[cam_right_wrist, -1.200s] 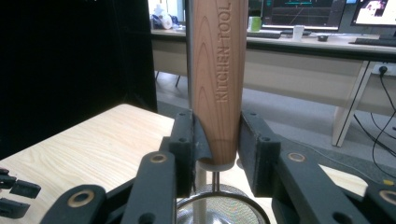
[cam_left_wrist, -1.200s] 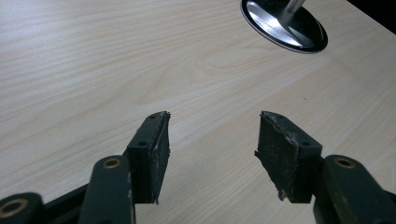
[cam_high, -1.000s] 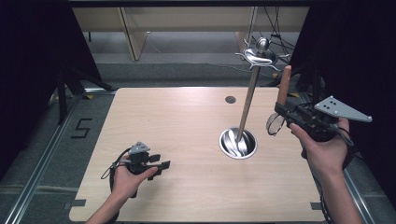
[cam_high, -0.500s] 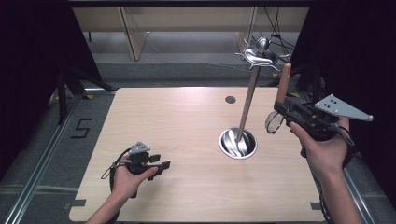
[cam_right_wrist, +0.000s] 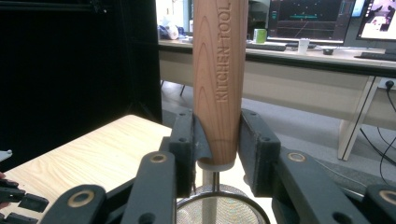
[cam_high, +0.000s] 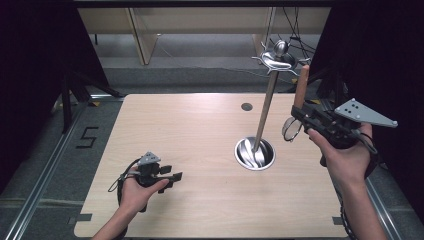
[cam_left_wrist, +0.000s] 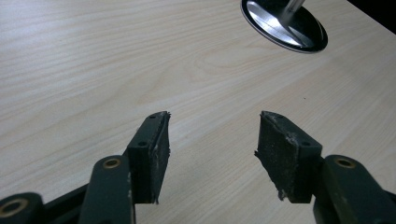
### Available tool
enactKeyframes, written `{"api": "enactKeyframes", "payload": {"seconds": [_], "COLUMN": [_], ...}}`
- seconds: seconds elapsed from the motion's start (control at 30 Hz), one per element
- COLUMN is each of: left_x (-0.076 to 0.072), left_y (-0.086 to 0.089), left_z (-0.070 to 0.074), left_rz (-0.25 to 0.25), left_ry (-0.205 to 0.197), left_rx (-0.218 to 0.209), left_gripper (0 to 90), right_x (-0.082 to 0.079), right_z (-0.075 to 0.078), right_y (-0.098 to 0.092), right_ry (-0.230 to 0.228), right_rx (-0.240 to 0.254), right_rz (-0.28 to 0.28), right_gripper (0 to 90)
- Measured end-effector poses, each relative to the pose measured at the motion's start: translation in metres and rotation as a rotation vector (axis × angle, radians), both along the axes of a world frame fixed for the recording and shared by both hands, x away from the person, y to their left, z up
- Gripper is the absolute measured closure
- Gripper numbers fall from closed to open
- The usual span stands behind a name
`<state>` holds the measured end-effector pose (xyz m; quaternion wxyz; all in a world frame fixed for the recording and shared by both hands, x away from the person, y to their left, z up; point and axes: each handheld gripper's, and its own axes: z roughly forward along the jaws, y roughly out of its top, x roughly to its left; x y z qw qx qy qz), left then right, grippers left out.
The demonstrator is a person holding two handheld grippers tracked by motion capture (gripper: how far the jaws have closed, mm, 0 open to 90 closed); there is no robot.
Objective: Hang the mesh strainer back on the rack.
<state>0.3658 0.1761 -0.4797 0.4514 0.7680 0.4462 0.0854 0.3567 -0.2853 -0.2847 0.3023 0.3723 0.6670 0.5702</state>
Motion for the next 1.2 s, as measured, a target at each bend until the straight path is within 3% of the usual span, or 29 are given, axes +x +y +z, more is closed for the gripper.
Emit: {"api": "enactKeyframes", "payload": {"seconds": [1.2], "left_x": [0.0], "left_y": [0.001], "left_z": [0.0], "left_rz": [0.004], "left_ry": [0.001], "left_rx": [-0.007], "left_gripper": [42.8], "right_x": [0.009], "right_z": [0.001], "right_y": [0.012], "right_ry": [0.034], "right_rx": [-0.016], "right_rz": [-0.021], "right_gripper": [69.3]}}
